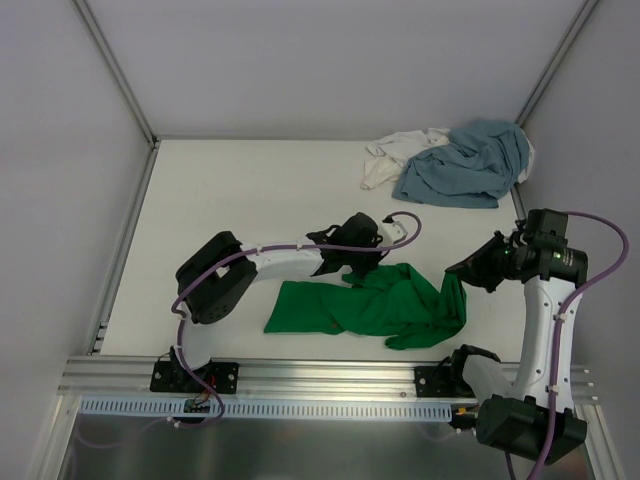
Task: Fold and stack the t-shirts
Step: Flatten out the tshirt
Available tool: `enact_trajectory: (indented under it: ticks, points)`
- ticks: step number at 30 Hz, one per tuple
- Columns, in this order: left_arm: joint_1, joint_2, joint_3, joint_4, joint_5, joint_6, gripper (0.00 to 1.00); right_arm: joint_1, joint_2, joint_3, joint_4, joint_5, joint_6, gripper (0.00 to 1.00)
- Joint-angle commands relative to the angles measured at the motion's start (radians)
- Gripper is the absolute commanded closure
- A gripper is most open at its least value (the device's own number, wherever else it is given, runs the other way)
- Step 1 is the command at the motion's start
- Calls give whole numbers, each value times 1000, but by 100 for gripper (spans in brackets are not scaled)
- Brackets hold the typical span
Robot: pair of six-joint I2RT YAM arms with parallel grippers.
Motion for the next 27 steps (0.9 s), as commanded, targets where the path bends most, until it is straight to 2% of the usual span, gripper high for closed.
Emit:
enact_trajectory:
  ticks: [1, 7, 11, 14, 17, 20, 21, 27]
  points:
    - [-2, -20, 15, 33, -55, 14, 100, 6, -3, 0, 9, -22, 6, 100]
    - [3, -57, 12, 22, -106, 27, 100, 6, -5, 2, 9, -22, 5, 100]
    - [47, -198, 0, -10, -231, 76, 100, 6, 15, 66, 29, -31, 8, 100]
    - [140, -378, -8, -51, -320, 124, 100, 6, 78, 240, 38, -34, -12, 99]
    - [185, -523, -1, -109, -365, 211, 100, 6, 150, 376, 45, -34, -30, 99]
    - [246, -648, 29, -184, -408, 280, 100, 6, 239, 586, 29, -35, -49, 100]
    - [275, -679, 37, -200, -426, 294, 100, 6, 260, 688, 20, -32, -55, 100]
    - [331, -845, 124, -315, -509, 414, 100, -16, 377, 946, -1, -38, -52, 99]
